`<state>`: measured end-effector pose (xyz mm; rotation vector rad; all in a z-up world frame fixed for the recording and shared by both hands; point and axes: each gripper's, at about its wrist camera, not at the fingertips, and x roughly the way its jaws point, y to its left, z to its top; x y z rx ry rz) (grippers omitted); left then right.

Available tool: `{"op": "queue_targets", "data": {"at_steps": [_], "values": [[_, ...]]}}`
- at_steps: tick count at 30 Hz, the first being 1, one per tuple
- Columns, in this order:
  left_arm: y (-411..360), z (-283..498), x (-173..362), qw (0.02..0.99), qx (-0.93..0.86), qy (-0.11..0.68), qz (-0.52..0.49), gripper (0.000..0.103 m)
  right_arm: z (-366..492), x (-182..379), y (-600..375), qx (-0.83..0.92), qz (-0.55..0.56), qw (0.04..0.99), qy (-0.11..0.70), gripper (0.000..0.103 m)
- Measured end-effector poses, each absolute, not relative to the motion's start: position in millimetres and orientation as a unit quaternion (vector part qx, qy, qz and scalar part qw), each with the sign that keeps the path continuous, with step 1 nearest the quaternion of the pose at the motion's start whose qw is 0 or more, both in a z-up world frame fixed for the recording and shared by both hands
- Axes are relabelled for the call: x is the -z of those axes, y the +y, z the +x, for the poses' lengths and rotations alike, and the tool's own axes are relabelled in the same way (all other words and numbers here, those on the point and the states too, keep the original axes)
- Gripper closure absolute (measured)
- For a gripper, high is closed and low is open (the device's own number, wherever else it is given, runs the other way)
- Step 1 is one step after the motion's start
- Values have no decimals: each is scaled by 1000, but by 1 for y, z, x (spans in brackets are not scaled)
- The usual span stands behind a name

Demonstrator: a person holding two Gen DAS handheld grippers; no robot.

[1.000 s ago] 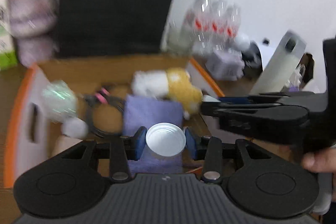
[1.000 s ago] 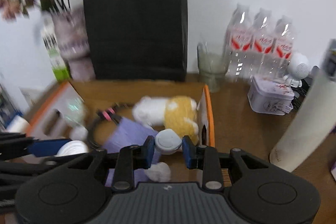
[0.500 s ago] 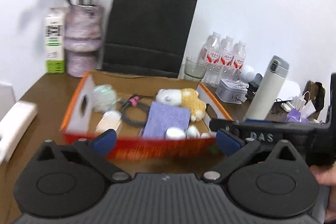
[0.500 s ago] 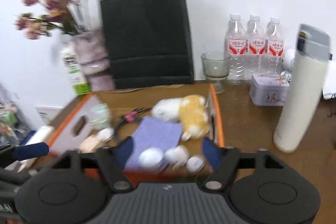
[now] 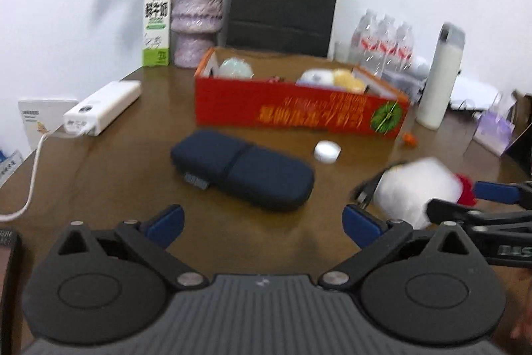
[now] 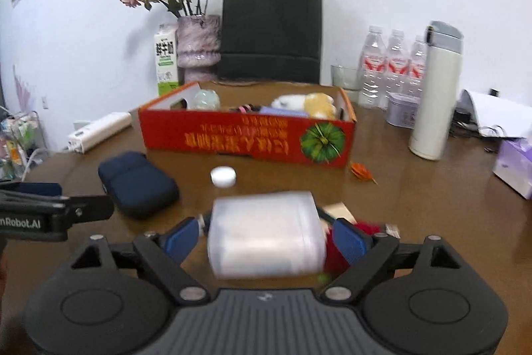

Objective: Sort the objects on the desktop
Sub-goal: 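Move both tools back over the table items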

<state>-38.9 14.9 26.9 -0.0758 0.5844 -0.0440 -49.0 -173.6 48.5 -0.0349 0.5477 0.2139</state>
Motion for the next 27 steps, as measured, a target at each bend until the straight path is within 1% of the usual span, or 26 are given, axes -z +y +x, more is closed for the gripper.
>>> {"op": "queue_targets", "data": {"at_steps": [3,5,8,11,16,24,26,27], "values": [[18,-43,-17,952,21,304,-34,0,-60,-38,-173,-111,-15,956,272,3],[20,-43,-11,950,17,310,-42,0,-64,-36,-170,-105,-30,958,266,3],[23,-41,-8,947,9,316,-56,0,-60,-35,-169,-100,-30,961,257,1],[22,-39,-8,946,4,320,-56,0,-49,-33,-177,-104,-1,956,273,1],[16,-37,-7,944,1,327,-36,0,-47,-29,-190,-84,48,956,277,1],[11,-35,-6,943,0,333,-20,0,-45,-28,-187,-81,41,955,283,1],[12,-38,-8,945,-3,325,-26,0,-45,-28,-188,-81,41,955,284,1],[14,-42,-12,949,-13,312,-47,0,-46,-30,-188,-77,37,955,284,3]]}}
